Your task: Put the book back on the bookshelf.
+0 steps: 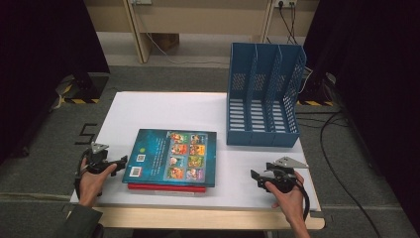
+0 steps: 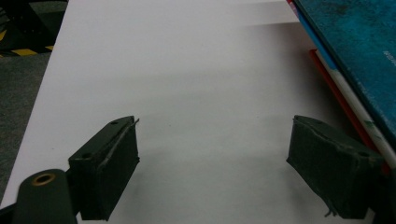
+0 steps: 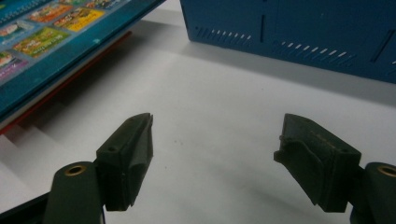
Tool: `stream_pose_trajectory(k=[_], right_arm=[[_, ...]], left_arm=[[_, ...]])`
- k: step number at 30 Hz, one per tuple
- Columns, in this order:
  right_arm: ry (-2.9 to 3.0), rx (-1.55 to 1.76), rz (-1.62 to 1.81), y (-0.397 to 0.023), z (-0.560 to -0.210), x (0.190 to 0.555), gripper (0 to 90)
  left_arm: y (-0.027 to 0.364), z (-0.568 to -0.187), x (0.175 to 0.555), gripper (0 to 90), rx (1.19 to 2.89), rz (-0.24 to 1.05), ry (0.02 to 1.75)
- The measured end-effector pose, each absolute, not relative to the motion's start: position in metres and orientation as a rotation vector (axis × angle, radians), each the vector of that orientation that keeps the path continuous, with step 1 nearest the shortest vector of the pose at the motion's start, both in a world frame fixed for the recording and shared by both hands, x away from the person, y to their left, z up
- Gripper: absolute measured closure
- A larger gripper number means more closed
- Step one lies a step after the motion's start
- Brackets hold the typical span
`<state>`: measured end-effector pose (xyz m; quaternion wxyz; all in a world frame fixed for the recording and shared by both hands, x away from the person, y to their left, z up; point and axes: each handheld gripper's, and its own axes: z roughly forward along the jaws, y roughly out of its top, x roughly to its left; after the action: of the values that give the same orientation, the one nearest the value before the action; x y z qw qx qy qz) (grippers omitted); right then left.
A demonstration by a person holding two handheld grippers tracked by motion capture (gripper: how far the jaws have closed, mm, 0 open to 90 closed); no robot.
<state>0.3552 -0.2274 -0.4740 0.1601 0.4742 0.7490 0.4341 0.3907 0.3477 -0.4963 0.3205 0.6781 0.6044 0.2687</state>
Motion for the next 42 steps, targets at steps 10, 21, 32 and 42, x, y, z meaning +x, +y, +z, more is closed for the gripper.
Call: stream_pose_trajectory(k=[10,21,32,42], right_arm=[[2.132,1.333,1.316,-0.219,-0.471,0.352,28.0],[2.191,1.305,1.431,-0.192,-0.470,0.351,29.3],[2.277,1.288,1.496,-0.155,-0.474,0.355,27.3],[2.377,1.253,1.501,-0.120,-0.480,0.360,26.1]], left_arm=[[0.340,-0.487,0.386,15.6,1.744,0.714,1.569],[0.332,-0.476,0.378,19.4,1.757,0.731,1.534],[0.312,-0.465,0.366,15.8,1.824,0.702,1.446],[0.333,-0.468,0.370,16.2,1.829,0.735,1.517]])
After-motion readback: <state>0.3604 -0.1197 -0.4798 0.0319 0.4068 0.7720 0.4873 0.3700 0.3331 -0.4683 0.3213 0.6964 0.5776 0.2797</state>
